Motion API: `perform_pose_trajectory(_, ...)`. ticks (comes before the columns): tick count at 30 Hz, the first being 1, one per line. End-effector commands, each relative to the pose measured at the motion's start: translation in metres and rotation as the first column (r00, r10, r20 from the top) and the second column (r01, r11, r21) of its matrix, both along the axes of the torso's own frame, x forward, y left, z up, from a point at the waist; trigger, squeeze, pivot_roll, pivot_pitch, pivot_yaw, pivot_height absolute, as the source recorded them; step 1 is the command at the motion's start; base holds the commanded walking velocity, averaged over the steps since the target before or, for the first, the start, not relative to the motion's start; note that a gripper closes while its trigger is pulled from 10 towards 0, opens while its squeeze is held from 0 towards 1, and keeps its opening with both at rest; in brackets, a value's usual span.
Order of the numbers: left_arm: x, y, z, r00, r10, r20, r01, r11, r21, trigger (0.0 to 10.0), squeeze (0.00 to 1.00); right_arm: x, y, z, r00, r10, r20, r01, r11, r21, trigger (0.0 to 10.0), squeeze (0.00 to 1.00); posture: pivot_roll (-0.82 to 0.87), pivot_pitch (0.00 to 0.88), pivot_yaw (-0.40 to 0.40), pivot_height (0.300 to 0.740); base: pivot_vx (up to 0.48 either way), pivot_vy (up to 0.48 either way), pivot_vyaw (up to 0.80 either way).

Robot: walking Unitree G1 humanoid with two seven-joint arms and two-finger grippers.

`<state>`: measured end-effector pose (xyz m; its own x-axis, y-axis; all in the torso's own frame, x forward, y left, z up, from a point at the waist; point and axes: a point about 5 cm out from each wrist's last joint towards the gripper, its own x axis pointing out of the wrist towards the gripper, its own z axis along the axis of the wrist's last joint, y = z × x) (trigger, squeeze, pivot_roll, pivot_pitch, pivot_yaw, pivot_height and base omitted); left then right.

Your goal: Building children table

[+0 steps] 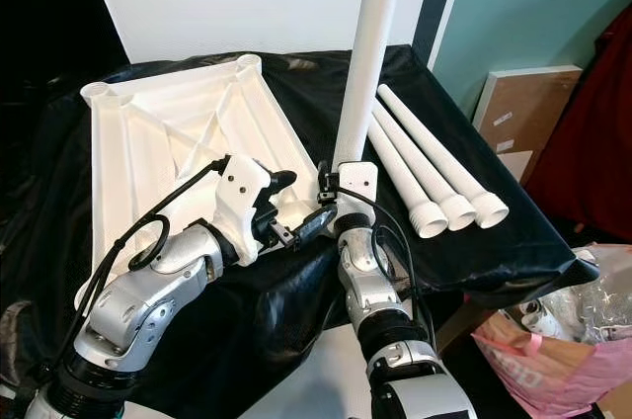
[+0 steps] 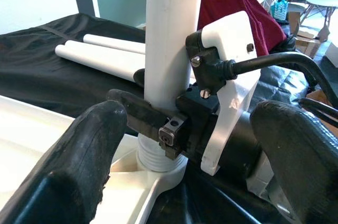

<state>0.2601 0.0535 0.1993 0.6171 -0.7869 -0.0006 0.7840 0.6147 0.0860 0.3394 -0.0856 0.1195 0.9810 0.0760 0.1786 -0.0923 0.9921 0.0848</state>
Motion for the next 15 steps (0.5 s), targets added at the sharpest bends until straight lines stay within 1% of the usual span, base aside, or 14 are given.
perform_pose_trajectory(1,-0.002,0.002,0.0,1.0,0.004,-0.003,-0.004,1.0,0.0,10.0,0.0,-0.009,-0.006,-0.034,0.985,-0.04,-0.168,0.044,0.999,0.018,10.0,0.0,0.05,0.059,-0.039,0.74,0.0,0.0,0.0)
perform_pose_trajectory(5,-0.001,0.001,0.0,1.0,0.007,-0.005,-0.007,1.0,-0.005,10.0,0.0,-0.008,-0.009,-0.032,0.986,-0.057,-0.155,0.058,0.998,0.005,10.0,0.0,0.05,0.06,-0.043,0.74,0.0,0.0,0.0)
perform_pose_trajectory(8,-0.001,0.001,0.0,1.0,0.007,-0.004,-0.007,1.0,-0.006,10.0,0.0,-0.007,-0.009,-0.029,0.99,-0.035,-0.135,0.036,0.999,0.005,10.0,0.0,0.04,0.059,-0.045,0.74,0.0,0.0,0.0)
perform_pose_trajectory(9,-0.001,0.0,0.0,1.0,0.007,-0.004,-0.007,1.0,-0.006,10.0,0.0,-0.007,-0.01,-0.027,0.992,-0.028,-0.121,0.03,0.999,0.014,10.0,1.0,0.04,0.058,-0.044,0.74,0.0,0.0,0.0)
perform_pose_trajectory(11,-0.001,0.0,0.0,1.0,0.003,-0.006,-0.003,1.0,-0.009,10.0,0.0,-0.007,-0.012,-0.022,0.997,0.008,-0.075,-0.006,1.0,0.024,10.0,1.0,0.04,0.058,-0.044,0.74,0.0,0.0,0.0)
perform_pose_trajectory(13,-0.001,-0.001,0.0,1.0,0.001,-0.007,-0.001,1.0,-0.009,10.0,0.0,-0.007,-0.012,-0.019,0.998,0.022,-0.056,-0.02,0.999,0.031,10.0,1.0,0.04,0.057,-0.044,0.74,0.0,0.0,0.0)
perform_pose_trajectory(14,-0.001,-0.002,0.0,1.0,-0.003,-0.007,0.003,1.0,-0.009,10.0,0.0,-0.008,-0.012,-0.015,0.998,0.055,-0.02,-0.054,0.998,0.025,10.0,1.0,0.03,0.056,-0.044,0.74,0.0,0.0,0.0)
perform_pose_trajectory(15,-0.001,-0.002,0.0,1.0,-0.003,-0.007,0.003,1.0,-0.009,10.0,0.0,-0.008,-0.012,-0.015,0.998,0.055,-0.02,-0.054,0.998,0.025,10.0,1.0,0.03,0.056,-0.044,0.74,0.0,0.0,0.0)
